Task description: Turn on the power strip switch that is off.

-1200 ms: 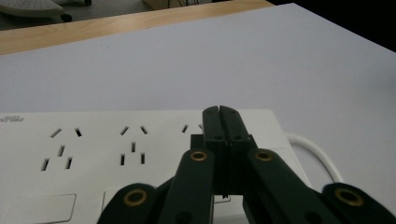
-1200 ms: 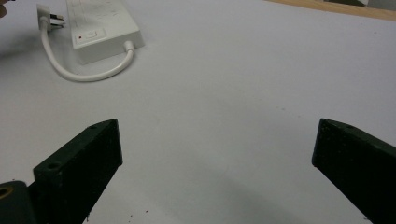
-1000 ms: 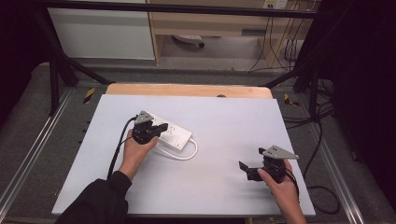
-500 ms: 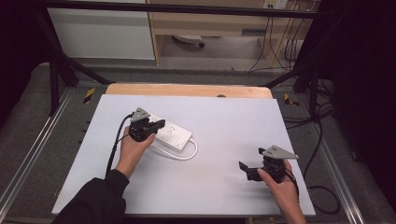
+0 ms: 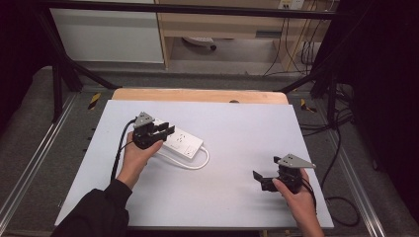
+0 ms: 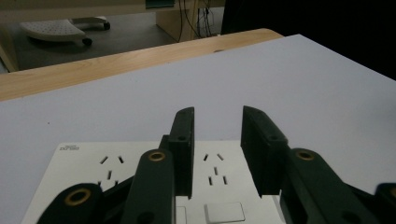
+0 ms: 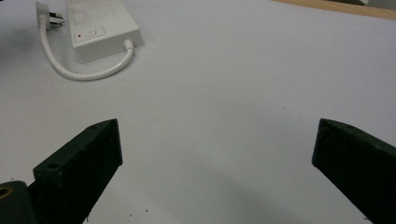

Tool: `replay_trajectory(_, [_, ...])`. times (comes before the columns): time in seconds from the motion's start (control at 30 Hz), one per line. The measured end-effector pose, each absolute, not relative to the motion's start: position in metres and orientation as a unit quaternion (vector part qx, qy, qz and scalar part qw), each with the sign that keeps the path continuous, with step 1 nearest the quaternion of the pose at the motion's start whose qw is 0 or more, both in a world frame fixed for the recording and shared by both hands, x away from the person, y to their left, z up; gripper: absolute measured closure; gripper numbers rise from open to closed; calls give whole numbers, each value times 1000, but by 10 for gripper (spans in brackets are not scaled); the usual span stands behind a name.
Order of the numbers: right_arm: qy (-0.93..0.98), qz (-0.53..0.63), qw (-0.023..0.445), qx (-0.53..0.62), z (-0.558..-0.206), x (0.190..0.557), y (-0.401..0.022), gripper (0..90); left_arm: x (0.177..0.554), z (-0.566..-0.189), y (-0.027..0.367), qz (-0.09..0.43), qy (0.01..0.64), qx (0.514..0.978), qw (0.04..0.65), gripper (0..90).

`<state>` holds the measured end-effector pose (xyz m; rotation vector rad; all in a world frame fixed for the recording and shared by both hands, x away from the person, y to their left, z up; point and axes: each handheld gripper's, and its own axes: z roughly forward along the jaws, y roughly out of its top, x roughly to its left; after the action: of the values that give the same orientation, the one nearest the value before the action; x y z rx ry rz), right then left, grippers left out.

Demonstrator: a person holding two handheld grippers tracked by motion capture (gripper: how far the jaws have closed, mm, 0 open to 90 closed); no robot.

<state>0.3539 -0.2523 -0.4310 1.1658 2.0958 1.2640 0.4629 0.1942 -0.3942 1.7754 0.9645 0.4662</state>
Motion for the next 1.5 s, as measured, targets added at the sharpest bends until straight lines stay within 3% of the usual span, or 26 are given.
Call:
replay_trajectory(0.33, [755, 455, 214, 421, -431, 354, -252, 22, 462, -387, 200, 188, 409, 732, 511, 402])
replay_trajectory(0.53, [755, 455, 214, 420, -431, 354, -252, 22, 460, -382, 201, 189, 415, 726, 515, 218])
replay_trajectory(0.7, [756, 455, 214, 419, -431, 354, -252, 22, 458, -377, 206, 191, 417, 722, 519, 129])
replay_trajectory(1.0, [755, 454, 214, 421, -431, 354, -252, 22, 452, -367, 216, 196, 412, 722, 520, 81])
replay_trajectory(1.5, [756, 454, 213, 421, -431, 354, -252, 22, 437, -353, 228, 204, 407, 724, 519, 80])
